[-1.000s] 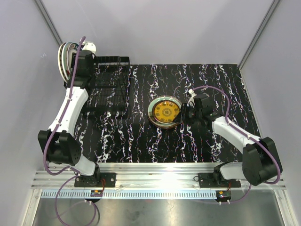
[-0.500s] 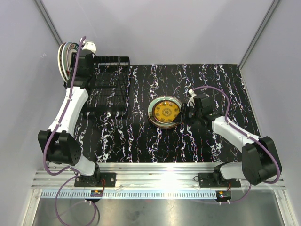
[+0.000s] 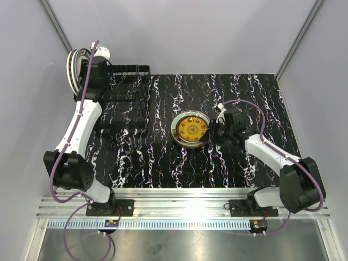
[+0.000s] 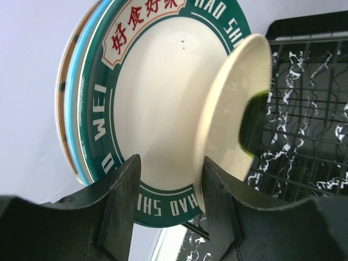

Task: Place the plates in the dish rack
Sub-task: Insert the plate into the dish rack

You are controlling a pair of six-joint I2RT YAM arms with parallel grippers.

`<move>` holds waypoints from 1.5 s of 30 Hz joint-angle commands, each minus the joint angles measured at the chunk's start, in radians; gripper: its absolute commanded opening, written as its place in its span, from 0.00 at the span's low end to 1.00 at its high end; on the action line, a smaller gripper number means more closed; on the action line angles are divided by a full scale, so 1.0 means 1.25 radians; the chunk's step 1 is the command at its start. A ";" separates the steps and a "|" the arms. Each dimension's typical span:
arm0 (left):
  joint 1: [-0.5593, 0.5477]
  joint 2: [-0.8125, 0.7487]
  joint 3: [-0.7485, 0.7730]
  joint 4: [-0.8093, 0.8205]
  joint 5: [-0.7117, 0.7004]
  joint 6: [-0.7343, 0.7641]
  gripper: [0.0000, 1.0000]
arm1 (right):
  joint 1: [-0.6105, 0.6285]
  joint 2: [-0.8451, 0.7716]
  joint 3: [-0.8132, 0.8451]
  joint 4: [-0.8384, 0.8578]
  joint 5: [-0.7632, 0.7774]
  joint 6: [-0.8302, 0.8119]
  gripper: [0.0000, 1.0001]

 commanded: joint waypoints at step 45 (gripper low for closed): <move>-0.002 -0.290 0.042 -0.055 0.263 -0.223 0.79 | -0.012 -0.027 0.039 -0.014 0.021 -0.001 0.37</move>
